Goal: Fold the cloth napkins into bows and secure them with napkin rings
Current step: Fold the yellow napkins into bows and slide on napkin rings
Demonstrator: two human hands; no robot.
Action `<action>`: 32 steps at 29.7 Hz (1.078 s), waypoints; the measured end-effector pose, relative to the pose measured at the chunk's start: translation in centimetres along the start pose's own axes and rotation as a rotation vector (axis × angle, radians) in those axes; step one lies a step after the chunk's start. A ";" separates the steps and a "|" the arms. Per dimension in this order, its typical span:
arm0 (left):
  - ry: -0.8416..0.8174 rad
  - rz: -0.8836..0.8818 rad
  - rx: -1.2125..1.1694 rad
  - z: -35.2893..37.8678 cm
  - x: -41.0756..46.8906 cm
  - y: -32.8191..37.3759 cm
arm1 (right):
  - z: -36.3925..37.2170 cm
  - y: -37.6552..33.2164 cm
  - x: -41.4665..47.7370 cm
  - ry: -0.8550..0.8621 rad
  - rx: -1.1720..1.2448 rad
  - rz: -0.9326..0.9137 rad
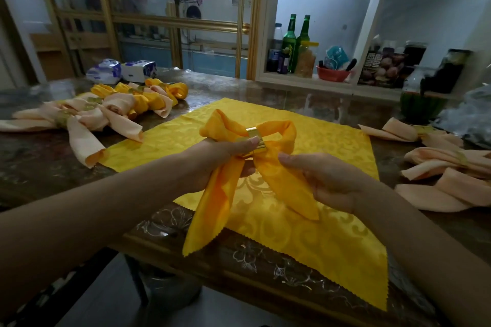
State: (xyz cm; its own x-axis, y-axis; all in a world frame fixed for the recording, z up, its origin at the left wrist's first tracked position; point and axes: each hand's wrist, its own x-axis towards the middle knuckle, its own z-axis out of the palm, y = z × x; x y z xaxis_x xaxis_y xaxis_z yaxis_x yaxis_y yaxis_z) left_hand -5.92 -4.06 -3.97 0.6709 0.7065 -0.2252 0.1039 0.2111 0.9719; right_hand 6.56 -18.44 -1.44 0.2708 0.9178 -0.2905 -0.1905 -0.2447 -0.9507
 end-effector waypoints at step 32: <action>0.656 -0.126 0.923 -35.7 -3.8 0.9 | 34.9 1.5 17.9 -0.022 -1.290 -0.519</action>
State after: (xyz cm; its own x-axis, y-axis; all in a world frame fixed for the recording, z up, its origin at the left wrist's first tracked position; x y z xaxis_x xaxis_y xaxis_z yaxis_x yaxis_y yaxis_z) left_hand -34.59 17.54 -4.71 0.1319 0.9898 -0.0530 0.8262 -0.0802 0.5577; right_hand -21.85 8.55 -4.32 0.0248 0.9933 0.1129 0.9249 0.0200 -0.3797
